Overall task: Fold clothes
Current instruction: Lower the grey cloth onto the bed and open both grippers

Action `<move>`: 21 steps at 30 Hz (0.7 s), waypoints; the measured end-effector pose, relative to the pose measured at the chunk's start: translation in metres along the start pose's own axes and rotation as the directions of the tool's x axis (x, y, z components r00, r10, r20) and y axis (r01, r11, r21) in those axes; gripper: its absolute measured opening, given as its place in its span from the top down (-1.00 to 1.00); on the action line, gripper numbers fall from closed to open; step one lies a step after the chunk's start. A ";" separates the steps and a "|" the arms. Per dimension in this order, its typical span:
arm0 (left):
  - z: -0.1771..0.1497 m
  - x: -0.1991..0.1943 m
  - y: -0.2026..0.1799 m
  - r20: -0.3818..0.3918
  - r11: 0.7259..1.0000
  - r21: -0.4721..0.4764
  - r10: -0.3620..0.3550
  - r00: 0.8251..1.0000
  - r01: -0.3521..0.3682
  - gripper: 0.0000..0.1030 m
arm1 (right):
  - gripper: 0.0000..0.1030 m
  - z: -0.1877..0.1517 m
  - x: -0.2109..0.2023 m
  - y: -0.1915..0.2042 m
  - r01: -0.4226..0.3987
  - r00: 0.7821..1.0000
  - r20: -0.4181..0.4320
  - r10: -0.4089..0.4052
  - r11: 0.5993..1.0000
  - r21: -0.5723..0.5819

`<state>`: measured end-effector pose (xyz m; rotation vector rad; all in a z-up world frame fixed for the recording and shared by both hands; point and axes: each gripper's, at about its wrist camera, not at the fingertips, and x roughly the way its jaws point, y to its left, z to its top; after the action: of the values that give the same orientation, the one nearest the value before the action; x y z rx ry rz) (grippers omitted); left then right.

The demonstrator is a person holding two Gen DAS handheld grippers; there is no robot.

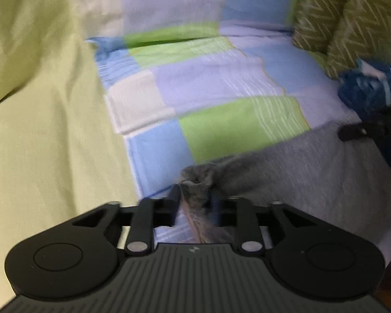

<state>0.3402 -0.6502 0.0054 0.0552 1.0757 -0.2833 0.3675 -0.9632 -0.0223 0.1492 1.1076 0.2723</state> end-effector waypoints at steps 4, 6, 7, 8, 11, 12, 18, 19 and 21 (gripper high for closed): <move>0.000 -0.029 0.019 0.006 0.994 -0.106 -0.001 1.000 0.001 0.07 | -0.21 0.001 -0.026 -0.009 0.008 0.998 0.062 -0.012 0.998 0.062; -0.015 -0.056 0.019 0.004 0.993 -0.118 -0.025 1.000 0.025 0.07 | -0.15 -0.008 -0.046 -0.008 -0.013 0.995 0.097 0.006 0.997 0.073; -0.027 -0.070 0.016 -0.005 0.990 -0.128 -0.064 0.998 0.063 0.07 | 0.05 -0.014 -0.056 -0.005 -0.045 0.994 0.100 0.039 0.997 0.062; -0.037 -0.079 0.012 -0.017 0.985 -0.138 -0.110 0.994 0.107 0.07 | 0.30 -0.022 -0.064 -0.001 -0.078 0.993 0.094 0.073 0.995 0.055; -0.063 -0.087 -0.009 -0.053 0.981 -0.109 -0.169 0.984 0.162 0.07 | 0.43 -0.047 -0.076 0.009 -0.163 0.986 0.028 0.161 0.985 0.062; -0.072 -0.087 -0.018 -0.068 0.981 -0.087 -0.178 0.982 0.172 0.07 | 0.43 -0.060 -0.077 0.014 -0.189 0.982 -0.010 0.190 0.979 0.072; -0.099 -0.064 -0.032 -0.109 0.973 -0.110 -0.215 0.971 0.203 0.11 | 0.43 -0.103 -0.069 0.042 -0.261 0.959 -0.099 0.267 0.963 0.071; -0.101 -0.061 -0.031 -0.109 0.973 -0.114 -0.214 0.971 0.202 0.11 | 0.43 -0.106 -0.068 0.046 -0.267 0.957 -0.099 0.272 0.962 0.065; -0.105 -0.056 -0.030 -0.107 0.973 -0.122 -0.210 0.972 0.197 0.11 | 0.43 -0.107 -0.064 0.055 -0.275 0.955 -0.098 0.279 0.960 0.051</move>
<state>0.2172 -0.6486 0.0071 -0.1401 1.2168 -0.4090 0.2368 -0.9309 -0.0007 0.3280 1.1960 0.5159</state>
